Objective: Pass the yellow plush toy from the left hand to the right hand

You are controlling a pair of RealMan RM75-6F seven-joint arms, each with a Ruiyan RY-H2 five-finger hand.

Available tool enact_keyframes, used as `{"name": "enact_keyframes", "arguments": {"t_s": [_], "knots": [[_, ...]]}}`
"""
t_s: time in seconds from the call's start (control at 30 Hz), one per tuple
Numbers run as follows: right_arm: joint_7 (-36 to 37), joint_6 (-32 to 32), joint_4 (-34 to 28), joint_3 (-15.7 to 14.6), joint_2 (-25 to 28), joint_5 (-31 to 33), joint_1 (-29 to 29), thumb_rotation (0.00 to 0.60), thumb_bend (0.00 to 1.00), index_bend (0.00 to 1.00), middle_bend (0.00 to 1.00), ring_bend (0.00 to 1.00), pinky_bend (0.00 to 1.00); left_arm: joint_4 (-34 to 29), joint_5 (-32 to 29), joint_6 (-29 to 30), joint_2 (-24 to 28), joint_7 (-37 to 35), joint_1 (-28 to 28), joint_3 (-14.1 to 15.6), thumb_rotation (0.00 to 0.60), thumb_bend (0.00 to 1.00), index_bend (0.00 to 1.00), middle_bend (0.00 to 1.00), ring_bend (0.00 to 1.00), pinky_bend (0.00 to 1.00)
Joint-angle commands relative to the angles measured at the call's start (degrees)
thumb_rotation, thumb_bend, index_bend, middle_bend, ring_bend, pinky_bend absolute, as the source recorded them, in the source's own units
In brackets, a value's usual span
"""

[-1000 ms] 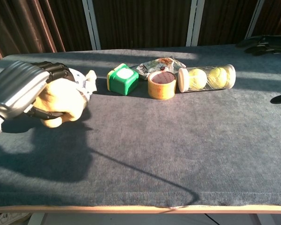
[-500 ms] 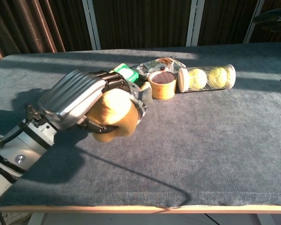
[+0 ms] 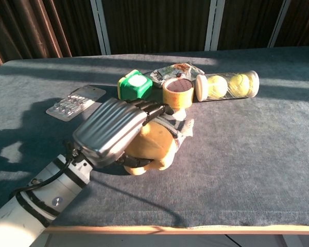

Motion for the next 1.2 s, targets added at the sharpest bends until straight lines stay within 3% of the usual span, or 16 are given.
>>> {"name": "enact_keyframes", "arguments": {"t_s": [0.03, 0.1, 0.27, 0.5, 0.73, 1.0, 1.2], "knots": [[-6.1, 2.1, -3.6, -0.5, 1.6, 3.0, -4.3, 0.600, 0.00, 0.00, 0.00, 0.00, 0.00, -2.9, -1.6, -1.9, 1.7, 2.2, 0.5, -0.2, 0.600, 0.24, 0.00, 0.04, 0.09, 0.50], [-6.5, 2.6, -4.2, -1.0, 2.1, 2.9, -5.4, 0.600, 0.00, 0.00, 0.00, 0.00, 0.00, -5.7, -2.8, -3.2, 3.3, 3.8, 0.9, -0.3, 0.600, 0.24, 0.00, 0.00, 0.01, 0.38], [-8.4, 4.4, -5.4, -2.1, 3.4, 2.8, -8.7, 0.600, 0.00, 0.00, 0.00, 0.00, 0.00, -16.1, -8.0, -7.5, 10.1, 13.6, 3.0, -0.8, 0.600, 0.25, 0.00, 0.00, 0.00, 0.25], [-16.1, 6.3, -7.8, -1.5, 3.1, 3.4, -11.3, 0.600, 0.00, 0.00, 0.00, 0.00, 0.00, -30.9, -12.6, -8.4, 21.9, 18.1, 6.2, -0.4, 0.600, 0.25, 0.00, 0.00, 0.00, 0.24], [-17.5, 6.0, -7.8, -0.2, 2.0, 3.2, -11.7, 0.600, 0.00, 0.00, 0.00, 0.00, 0.00, -42.3, -12.5, -7.4, 32.5, 17.8, 8.9, 2.4, 0.600, 0.25, 0.00, 0.00, 0.00, 0.24], [-12.8, 3.7, -6.6, 0.3, 1.4, -1.2, -9.2, 0.600, 0.00, 0.00, 0.00, 0.00, 0.00, -46.6, -10.7, 0.2, 44.7, 15.2, 14.9, 5.3, 0.600, 0.25, 0.00, 0.00, 0.00, 0.24], [-5.3, -1.3, -6.7, 2.3, 0.5, -4.7, -3.0, 0.600, 0.00, 0.00, 0.00, 0.00, 0.00, -43.9, -12.8, 6.8, 51.8, 2.9, 22.0, 7.2, 0.600, 0.25, 0.00, 0.00, 0.00, 0.24]]}}
